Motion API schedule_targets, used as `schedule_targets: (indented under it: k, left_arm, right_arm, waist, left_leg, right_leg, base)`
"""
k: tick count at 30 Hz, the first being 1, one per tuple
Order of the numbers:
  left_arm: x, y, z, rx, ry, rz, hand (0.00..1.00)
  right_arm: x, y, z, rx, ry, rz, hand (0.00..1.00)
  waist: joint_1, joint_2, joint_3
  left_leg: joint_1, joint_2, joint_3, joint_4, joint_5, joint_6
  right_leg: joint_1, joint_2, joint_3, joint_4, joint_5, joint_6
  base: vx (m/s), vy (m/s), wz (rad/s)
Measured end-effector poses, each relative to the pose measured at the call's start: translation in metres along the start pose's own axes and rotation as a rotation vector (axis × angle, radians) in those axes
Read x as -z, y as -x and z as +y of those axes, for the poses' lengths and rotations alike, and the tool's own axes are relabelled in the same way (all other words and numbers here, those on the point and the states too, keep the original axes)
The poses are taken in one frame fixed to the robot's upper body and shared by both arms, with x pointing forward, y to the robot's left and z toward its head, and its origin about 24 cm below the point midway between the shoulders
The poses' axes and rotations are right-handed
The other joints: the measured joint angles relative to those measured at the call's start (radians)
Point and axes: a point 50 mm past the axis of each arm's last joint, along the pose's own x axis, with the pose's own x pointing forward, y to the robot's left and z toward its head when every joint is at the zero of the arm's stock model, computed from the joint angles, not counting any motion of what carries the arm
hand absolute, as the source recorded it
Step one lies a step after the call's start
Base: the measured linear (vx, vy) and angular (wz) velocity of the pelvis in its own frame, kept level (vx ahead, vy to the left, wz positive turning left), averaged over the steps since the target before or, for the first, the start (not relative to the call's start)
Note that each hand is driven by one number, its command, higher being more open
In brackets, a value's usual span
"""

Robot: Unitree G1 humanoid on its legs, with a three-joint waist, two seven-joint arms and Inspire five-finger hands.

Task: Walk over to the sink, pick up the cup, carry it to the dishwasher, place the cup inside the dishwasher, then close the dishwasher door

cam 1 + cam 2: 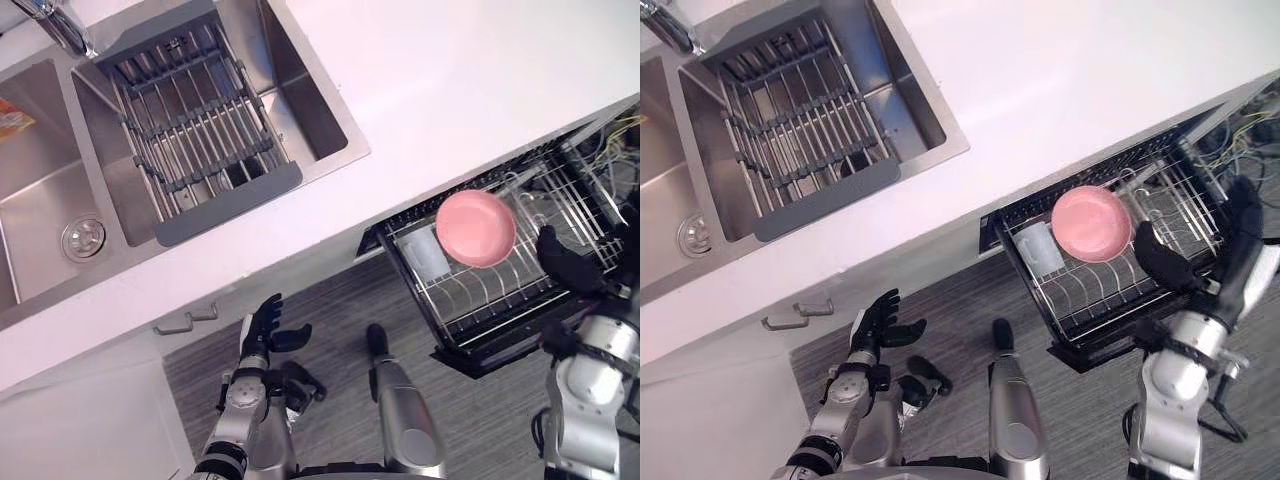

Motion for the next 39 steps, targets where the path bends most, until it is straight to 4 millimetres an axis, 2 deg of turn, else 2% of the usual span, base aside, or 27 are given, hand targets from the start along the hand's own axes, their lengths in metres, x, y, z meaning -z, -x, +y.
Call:
schedule_targets:
  k: [3,4,5,7,8,10,13,15,18,19,21,22,24,26,32,34,37,39]
  left_arm:
    - [0.015,0.007,0.005,-0.023,0.012,0.056,0.90]
    - [0.021,0.011,0.006,-0.026,0.013,0.077,0.90]
    - [0.022,0.011,0.006,-0.026,0.013,0.081,0.90]
    - [0.022,0.011,0.006,-0.021,0.014,0.084,0.90]
    - [0.021,0.011,0.006,-0.019,0.013,0.081,0.90]
    - [0.021,0.011,0.007,-0.008,0.008,0.080,0.90]
    - [0.020,0.011,0.007,-0.006,0.009,0.076,0.90]
    - [0.019,0.010,0.006,-0.004,0.013,0.073,0.90]
    - [0.016,0.009,0.007,-0.005,0.016,0.059,0.90]
    - [0.013,0.008,0.008,-0.007,0.012,0.044,0.90]
    - [0.006,0.004,0.010,-0.007,0.003,0.020,0.90]
    - [0.002,0.002,0.013,-0.012,-0.005,0.000,0.90]
    - [-0.002,0.000,0.018,-0.023,-0.017,-0.015,0.90]
    - [-0.006,-0.001,0.019,-0.028,-0.018,-0.027,0.90]
    - [-0.014,-0.005,0.014,-0.026,0.004,-0.057,0.90]
    - [-0.018,-0.007,0.012,-0.022,0.009,-0.069,0.90]
    - [-0.019,-0.007,0.012,-0.022,0.010,-0.072,0.90]
    - [-0.018,-0.007,0.012,-0.025,0.016,-0.070,0.90]
  right_arm:
    - [0.028,0.026,-0.021,0.061,0.037,0.155,0.90]
    - [0.048,0.038,-0.029,0.080,0.021,0.264,0.90]
    - [0.053,0.041,-0.030,0.082,0.019,0.289,0.90]
    - [0.089,0.061,-0.034,0.090,-0.012,0.478,0.90]
    - [0.099,0.066,-0.034,0.093,-0.029,0.529,0.90]
    - [0.132,0.090,-0.031,0.096,-0.078,0.716,0.90]
    - [0.155,0.106,-0.021,0.088,-0.121,0.856,0.90]
    - [0.157,0.103,-0.012,0.083,-0.167,0.870,0.90]
    - [0.150,0.078,0.006,0.033,-0.197,0.803,0.90]
    - [0.143,0.058,0.018,-0.012,-0.204,0.743,0.90]
    - [0.132,0.035,0.027,-0.046,-0.180,0.665,0.90]
    - [0.130,0.028,0.025,-0.055,-0.137,0.643,0.90]
    - [0.118,0.014,0.033,-0.064,-0.135,0.584,0.90]
    - [0.108,0.005,0.040,-0.080,-0.122,0.535,0.90]
    - [0.055,-0.041,0.090,-0.165,-0.208,0.351,0.90]
    - [0.032,-0.057,0.111,-0.238,-0.208,0.279,0.90]
    - [0.009,-0.069,0.139,-0.352,-0.185,0.200,0.90]
    - [0.014,-0.066,0.139,-0.341,-0.155,0.216,0.90]
  waist:
    - [-0.023,-0.022,-0.027]
    - [-0.037,-0.030,-0.041]
    - [-0.038,-0.031,-0.044]
    - [-0.041,-0.036,-0.050]
    - [-0.043,-0.036,-0.050]
    - [-0.048,-0.033,-0.050]
    - [-0.053,-0.020,-0.044]
    - [-0.052,-0.004,-0.035]
    - [-0.048,0.018,-0.020]
    - [-0.039,0.026,-0.013]
    - [-0.015,0.033,-0.005]
    - [-0.001,0.037,0.000]
    - [0.003,0.039,0.006]
    - [0.006,0.041,0.016]
    - [0.034,0.058,0.025]
    - [0.054,0.076,0.034]
    - [0.064,0.089,0.039]
    - [0.061,0.089,0.040]
  left_leg:
    - [0.021,0.024,0.010,0.031,-0.013,0.002]
    - [0.033,0.027,0.014,0.038,-0.020,0.001]
    - [0.035,0.027,0.016,0.039,-0.021,0.001]
    - [0.058,0.027,0.039,0.048,-0.030,0.002]
    - [0.061,0.027,0.040,0.050,-0.034,0.002]
    - [0.071,0.026,0.044,0.062,-0.043,0.000]
    - [0.052,0.010,0.046,0.061,-0.055,-0.010]
    - [0.032,-0.003,0.040,0.056,-0.055,-0.010]
    - [-0.004,-0.025,0.024,0.044,-0.049,-0.003]
    - [-0.027,-0.037,0.007,0.031,-0.036,0.007]
    - [-0.052,-0.051,-0.008,0.011,-0.018,0.021]
    - [-0.074,-0.058,-0.022,-0.001,-0.005,0.029]
    - [-0.100,-0.074,-0.038,-0.022,0.021,0.051]
    - [-0.108,-0.085,-0.050,-0.037,0.032,0.056]
    - [-0.140,-0.112,-0.110,-0.082,0.076,0.064]
    - [-0.152,-0.117,-0.133,-0.105,0.104,0.065]
    - [-0.160,-0.121,-0.170,-0.131,0.141,0.064]
    - [-0.159,-0.121,-0.200,-0.145,0.157,0.062]
  right_leg:
    - [0.020,0.012,0.005,0.003,-0.002,-0.009]
    - [0.027,0.014,0.009,0.008,-0.004,-0.009]
    - [0.027,0.015,0.011,0.010,-0.005,-0.009]
    - [0.026,0.014,0.020,0.034,-0.014,-0.008]
    - [0.025,0.014,0.022,0.042,-0.018,-0.007]
    - [0.018,0.012,0.029,0.072,-0.035,-0.008]
    - [-0.015,-0.005,0.028,0.099,-0.047,-0.006]
    - [-0.035,-0.021,0.018,0.104,-0.047,-0.008]
    - [-0.062,-0.047,-0.002,0.101,-0.036,-0.013]
    - [-0.072,-0.059,-0.016,0.094,-0.028,-0.010]
    - [-0.085,-0.072,-0.034,0.084,-0.013,0.000]
    - [-0.093,-0.078,-0.048,0.071,-0.003,-0.001]
    - [-0.109,-0.089,-0.063,0.062,0.005,0.001]
    - [-0.111,-0.098,-0.074,0.059,0.006,0.001]
    - [-0.114,-0.121,-0.129,0.053,0.008,0.001]
    - [-0.114,-0.123,-0.151,0.048,0.012,-0.005]
    - [-0.111,-0.119,-0.181,0.045,0.016,-0.011]
    - [-0.095,-0.116,-0.203,0.039,0.018,-0.014]
  base:
    - [0.05,-0.007,-0.16]
    - [0.06,0.011,-0.11]
    - [0.07,0.023,-0.22]
    - [0.02,0.021,-0.22]
    - [-0.02,0.008,-0.10]
    - [-0.04,-0.006,-0.05]
    - [-0.07,-0.002,0.00]
    - [-0.06,0.020,0.08]
    - [-0.05,0.037,0.25]
    - [-0.02,0.024,0.35]
    - [0.00,0.008,0.39]
    - [0.02,-0.005,0.36]
    - [0.03,-0.016,0.30]
    - [0.03,-0.021,0.23]
    - [0.01,-0.049,0.30]
    - [-0.01,-0.078,0.31]
    - [0.00,-0.100,0.27]
    - [0.01,-0.108,0.28]
